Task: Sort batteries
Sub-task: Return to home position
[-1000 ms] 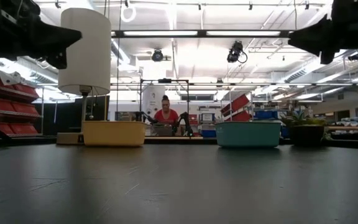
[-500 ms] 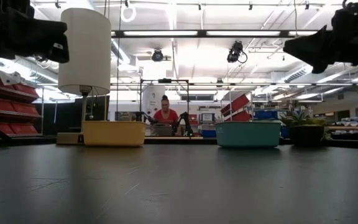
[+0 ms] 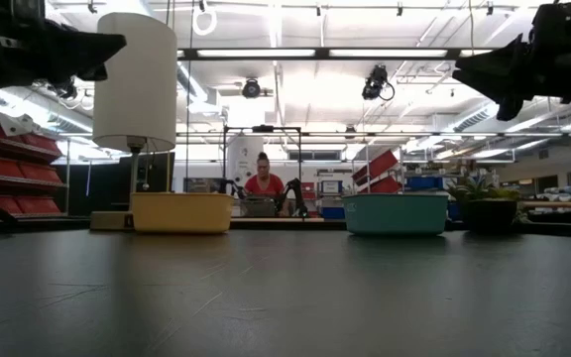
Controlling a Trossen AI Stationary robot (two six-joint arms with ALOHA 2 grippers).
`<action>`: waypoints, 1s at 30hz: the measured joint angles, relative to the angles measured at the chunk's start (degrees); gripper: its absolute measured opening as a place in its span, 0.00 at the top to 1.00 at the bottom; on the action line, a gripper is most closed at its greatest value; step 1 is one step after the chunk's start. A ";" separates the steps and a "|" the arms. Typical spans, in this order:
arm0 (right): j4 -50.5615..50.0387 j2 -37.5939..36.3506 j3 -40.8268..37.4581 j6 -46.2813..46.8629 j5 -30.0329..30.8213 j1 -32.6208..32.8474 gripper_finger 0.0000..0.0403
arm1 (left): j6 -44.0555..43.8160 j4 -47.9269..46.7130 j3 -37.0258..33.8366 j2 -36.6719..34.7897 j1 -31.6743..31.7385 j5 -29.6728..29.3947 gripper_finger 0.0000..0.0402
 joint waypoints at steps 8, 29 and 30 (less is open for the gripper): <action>0.16 0.00 0.00 -7.52 0.00 0.00 0.72 | 0.74 1.46 -0.02 0.02 0.00 -0.04 0.96; 0.19 0.00 0.02 -7.66 -0.02 0.00 0.72 | 0.61 1.46 -0.02 0.00 0.00 -0.07 0.96; 0.19 0.00 0.02 -7.66 -0.02 0.00 0.72 | 0.61 1.46 -0.02 0.00 0.00 -0.07 0.96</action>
